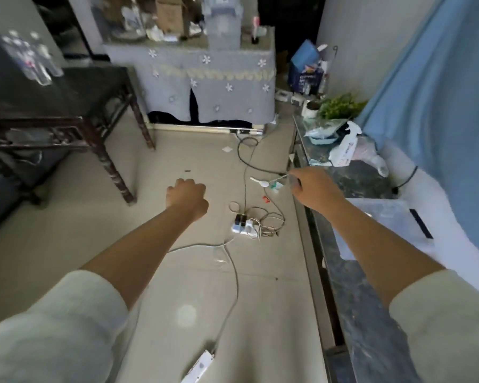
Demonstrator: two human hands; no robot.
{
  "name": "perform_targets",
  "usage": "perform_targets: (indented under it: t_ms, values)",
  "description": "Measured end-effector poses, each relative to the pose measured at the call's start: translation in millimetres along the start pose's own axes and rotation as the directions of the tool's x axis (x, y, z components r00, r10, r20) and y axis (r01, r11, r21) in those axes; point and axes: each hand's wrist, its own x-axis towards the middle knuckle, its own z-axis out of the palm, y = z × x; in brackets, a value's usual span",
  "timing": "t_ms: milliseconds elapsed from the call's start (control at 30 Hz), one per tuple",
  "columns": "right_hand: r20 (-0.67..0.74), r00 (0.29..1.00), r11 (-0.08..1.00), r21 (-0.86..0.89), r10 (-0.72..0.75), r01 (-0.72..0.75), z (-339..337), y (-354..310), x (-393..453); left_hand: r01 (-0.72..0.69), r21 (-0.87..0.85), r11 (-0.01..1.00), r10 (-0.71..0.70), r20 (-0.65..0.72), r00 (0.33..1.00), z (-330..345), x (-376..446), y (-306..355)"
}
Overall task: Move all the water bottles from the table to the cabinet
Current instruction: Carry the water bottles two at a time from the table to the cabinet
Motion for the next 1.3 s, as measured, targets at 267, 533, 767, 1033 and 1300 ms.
perform_targets:
  t_ms: [267,533,767,1033,1300]
  values:
    - [-0.035,0.978,0.979,-0.014,-0.205,0.205,5,-74,174,0.261,-0.105,0.960,-0.268,-0.058,0.962,-36,97,-95]
    - [-0.022,0.896,0.896,0.004,-0.443,0.443,7,-145,345,0.460,-0.236,0.856,-0.499,-0.142,0.855,-87,206,-163]
    - [0.014,0.804,0.804,0.040,-0.594,0.593,14,-223,448,0.589,-0.270,0.761,-0.635,-0.131,0.761,-100,268,-223]
    - [-0.008,0.744,0.741,0.079,-0.668,0.667,47,-327,565,0.638,-0.247,0.729,-0.680,-0.160,0.715,-107,354,-330]
    - [-0.012,0.754,0.753,0.051,-0.656,0.656,64,-433,675,0.620,-0.217,0.754,-0.654,-0.168,0.738,-133,463,-450]
